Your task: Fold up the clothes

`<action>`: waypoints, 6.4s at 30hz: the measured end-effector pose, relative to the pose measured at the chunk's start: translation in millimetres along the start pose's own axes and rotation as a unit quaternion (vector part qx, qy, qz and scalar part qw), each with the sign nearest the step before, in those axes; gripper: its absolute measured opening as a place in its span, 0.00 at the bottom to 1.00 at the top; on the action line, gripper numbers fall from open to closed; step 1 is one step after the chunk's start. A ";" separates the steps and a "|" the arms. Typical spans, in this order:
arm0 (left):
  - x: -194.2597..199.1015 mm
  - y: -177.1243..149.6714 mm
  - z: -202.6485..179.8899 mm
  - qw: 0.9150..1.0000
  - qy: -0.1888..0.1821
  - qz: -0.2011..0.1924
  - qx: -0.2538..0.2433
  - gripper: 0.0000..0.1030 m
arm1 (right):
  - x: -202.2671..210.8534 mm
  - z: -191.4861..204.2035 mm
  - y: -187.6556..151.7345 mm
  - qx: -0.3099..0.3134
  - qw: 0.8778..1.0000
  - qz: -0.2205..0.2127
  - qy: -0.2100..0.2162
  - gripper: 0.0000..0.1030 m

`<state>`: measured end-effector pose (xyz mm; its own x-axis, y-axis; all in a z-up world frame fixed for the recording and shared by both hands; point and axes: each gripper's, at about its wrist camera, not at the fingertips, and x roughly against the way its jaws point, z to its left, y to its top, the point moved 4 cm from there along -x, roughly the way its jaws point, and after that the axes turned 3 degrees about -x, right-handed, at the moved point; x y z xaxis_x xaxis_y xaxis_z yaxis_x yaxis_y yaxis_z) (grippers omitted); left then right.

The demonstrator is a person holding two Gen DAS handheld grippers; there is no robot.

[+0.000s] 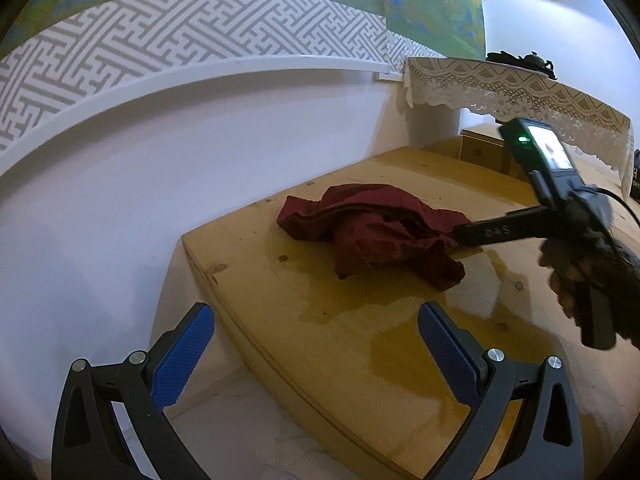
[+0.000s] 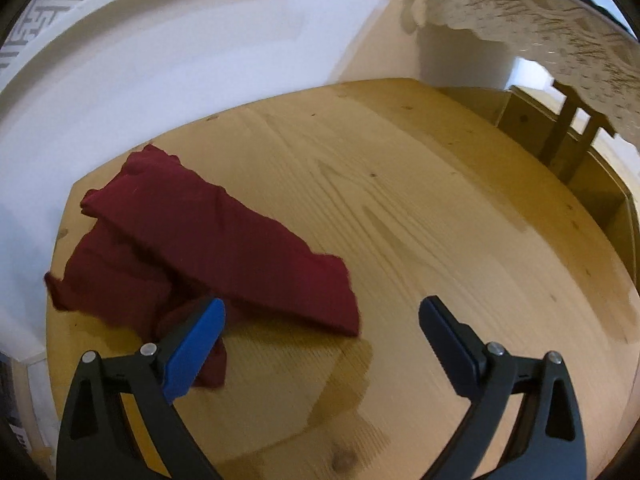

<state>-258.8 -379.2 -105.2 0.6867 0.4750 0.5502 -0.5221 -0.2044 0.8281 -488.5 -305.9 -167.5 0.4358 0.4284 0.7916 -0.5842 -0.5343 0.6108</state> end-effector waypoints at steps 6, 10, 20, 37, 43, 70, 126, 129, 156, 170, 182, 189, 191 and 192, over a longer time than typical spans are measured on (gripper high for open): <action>0.7 -0.5 0.9 1.000 -0.003 0.002 -0.005 0.99 | -19.0 12.1 5.7 0.011 0.999 0.015 0.026 0.87; 4.9 0.2 1.5 1.000 0.007 0.003 -0.011 0.99 | -17.6 12.1 3.0 -0.009 0.998 0.040 0.057 0.10; 33.1 7.0 -20.2 0.999 0.004 -0.001 -0.052 0.99 | 91.4 -51.3 -70.4 -0.040 0.997 0.050 0.052 0.09; 121.3 14.4 -263.1 0.951 -0.209 0.017 -0.227 0.99 | 355.7 -316.4 -413.2 -0.243 0.948 0.120 -0.166 0.14; 160.1 4.5 -378.5 0.916 -0.287 0.032 -0.279 0.99 | 409.7 -348.0 -445.4 -0.289 0.934 0.064 -0.199 0.53; 132.8 -45.3 -533.1 0.834 -0.312 0.093 -0.445 0.60 | 386.5 -347.5 -494.9 -0.236 0.956 0.068 -0.163 0.60; 92.6 -49.4 -640.4 0.711 -0.243 0.034 -0.659 0.95 | 383.8 -356.3 -498.5 -0.277 0.957 0.036 -0.082 0.16; 99.0 -54.4 -640.2 0.708 -0.251 0.031 -0.660 0.89 | 382.2 -357.5 -497.0 -0.274 0.957 0.041 -0.087 0.16; 83.0 -60.2 -646.4 0.631 -0.404 0.301 -0.589 0.69 | 379.9 -354.7 -489.9 -0.266 0.958 0.054 -0.088 0.16; 97.1 -64.4 -636.8 0.652 -0.464 0.258 -0.542 0.13 | 380.9 -365.0 -490.6 -0.297 0.950 0.042 -0.087 0.14; 162.2 48.7 -477.4 0.756 -0.518 0.123 -0.382 0.08 | 491.6 -355.0 -436.5 -0.298 0.938 -0.077 -0.156 0.13; 223.5 99.8 -366.5 0.792 -0.524 0.022 -0.313 0.07 | 574.8 -304.1 -414.6 -0.277 0.930 -0.157 -0.184 0.13; 233.9 98.3 -353.7 0.797 -0.520 0.005 -0.306 0.07 | 590.5 -292.7 -411.6 -0.274 0.929 -0.171 -0.181 0.13; 237.6 97.8 -348.5 0.799 -0.518 -0.001 -0.304 0.07 | 596.2 -288.0 -410.1 -0.274 0.928 -0.178 -0.179 0.13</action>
<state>-323.0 11.9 69.0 0.5732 -0.5542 0.6036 -0.4531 0.3994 0.7970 -186.3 378.6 48.9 0.8096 0.1854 0.5569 -0.5780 0.0867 0.8114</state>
